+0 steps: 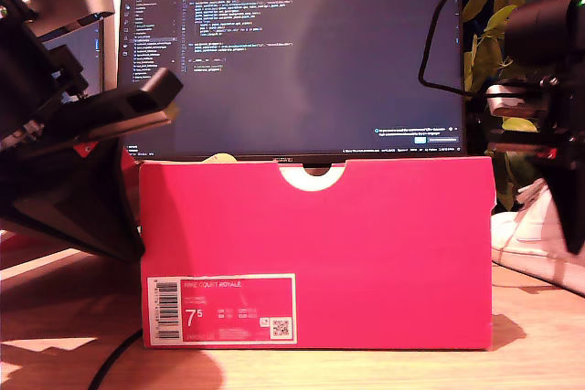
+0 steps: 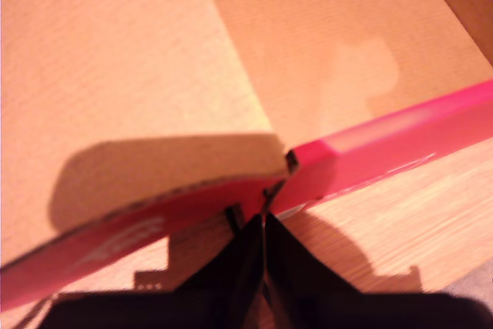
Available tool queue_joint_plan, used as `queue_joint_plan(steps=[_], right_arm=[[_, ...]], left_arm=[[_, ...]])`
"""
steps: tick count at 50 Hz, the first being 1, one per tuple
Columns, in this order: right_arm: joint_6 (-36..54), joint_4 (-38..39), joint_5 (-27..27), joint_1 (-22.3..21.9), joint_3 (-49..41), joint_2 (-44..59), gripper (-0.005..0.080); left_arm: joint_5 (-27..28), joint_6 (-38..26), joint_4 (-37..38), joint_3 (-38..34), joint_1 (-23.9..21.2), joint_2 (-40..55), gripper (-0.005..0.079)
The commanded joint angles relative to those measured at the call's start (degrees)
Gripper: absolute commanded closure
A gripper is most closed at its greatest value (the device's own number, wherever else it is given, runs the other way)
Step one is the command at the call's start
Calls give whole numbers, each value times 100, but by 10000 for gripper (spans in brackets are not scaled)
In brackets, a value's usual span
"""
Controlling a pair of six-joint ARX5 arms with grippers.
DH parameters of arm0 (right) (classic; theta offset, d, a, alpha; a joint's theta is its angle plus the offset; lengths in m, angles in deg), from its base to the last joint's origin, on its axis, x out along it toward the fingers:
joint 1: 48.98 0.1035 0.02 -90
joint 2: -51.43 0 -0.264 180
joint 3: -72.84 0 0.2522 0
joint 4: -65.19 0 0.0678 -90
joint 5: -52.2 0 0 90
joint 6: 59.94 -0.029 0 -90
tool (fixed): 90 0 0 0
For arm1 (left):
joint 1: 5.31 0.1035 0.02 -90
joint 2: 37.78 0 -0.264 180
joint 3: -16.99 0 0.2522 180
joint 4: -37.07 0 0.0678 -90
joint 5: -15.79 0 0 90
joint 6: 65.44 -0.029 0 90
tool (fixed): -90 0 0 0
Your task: Pack the white shoes by picking the first shoe and placing it inside the red shoebox, left side, then picking and rotating the second shoe and placing it in the shoebox
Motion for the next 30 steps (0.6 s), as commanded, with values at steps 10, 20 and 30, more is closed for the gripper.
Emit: queue_joint_plan(steps=[10,20,30], right_arm=[[-223,-236,-72,190,697,-201,765],[-407,-494,-83,474,1023,-417,765],[-581,-824,-254,774,1373,-562,765]], left_arm=[[-31,-37,-17,-13,2,50,762],[-31,-37,9,-13,0,50,762],[-26,-37,11,-13,0,50,762]])
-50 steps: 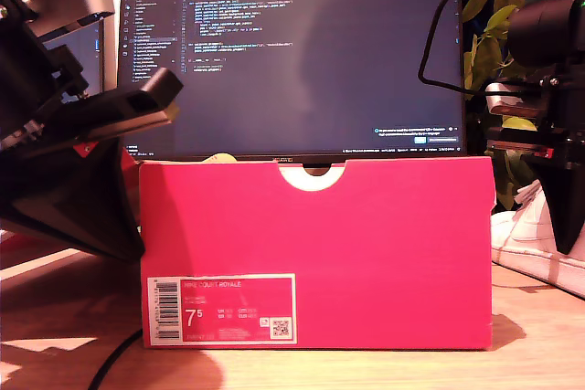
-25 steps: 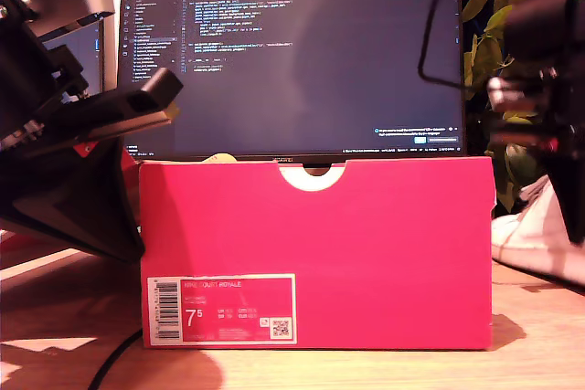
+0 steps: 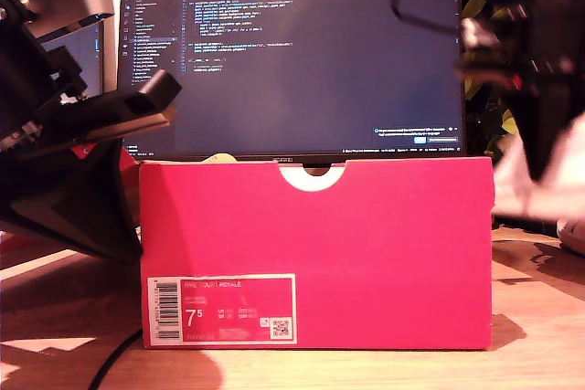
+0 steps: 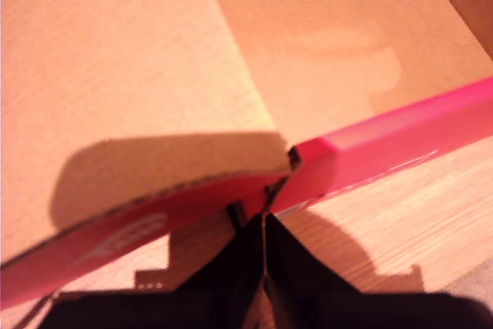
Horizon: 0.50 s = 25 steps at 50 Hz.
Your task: Pack the white shoes by picking the first shoe and placing it inside the red shoebox, left side, then picking and rotating the second shoe and placing it in the shoebox
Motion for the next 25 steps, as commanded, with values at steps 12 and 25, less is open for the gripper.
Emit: queue_joint_plan(steps=[12,25], right_arm=[[-280,-378,-358,463,883,-299,765],[-660,-455,-363,1005,1416,-299,765]], left_arm=[[-11,-28,-26,-13,0,50,761],[-9,-31,-17,-13,0,50,761]])
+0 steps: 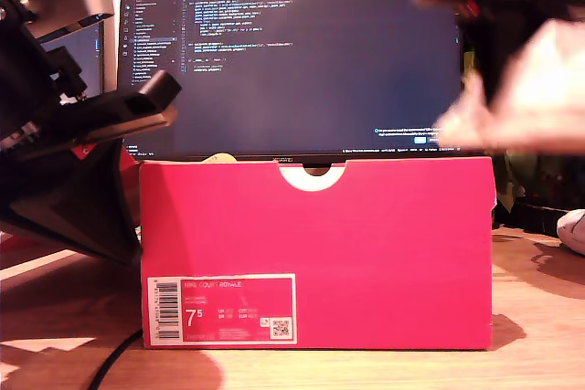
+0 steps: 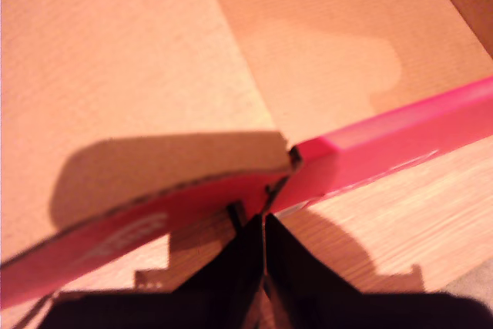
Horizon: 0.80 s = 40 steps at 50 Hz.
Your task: Pack the white shoes by picking the first shoe and placing it inside the red shoebox, left side, then picking and rotating the second shoe and placing it in the shoebox
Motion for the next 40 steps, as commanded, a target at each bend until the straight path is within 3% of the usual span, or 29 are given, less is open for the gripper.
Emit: queue_joint_plan(steps=[1,17,40], right_arm=[[-103,70,-48,234,186,-256,765],[-638,610,-98,1021,195,-254,765],[-1464,1158,186,1405,195,15,765]], left_arm=[[-11,-28,-24,-13,0,50,761],[-11,-28,-31,-13,0,50,761],[-22,-31,-39,-13,0,50,761]])
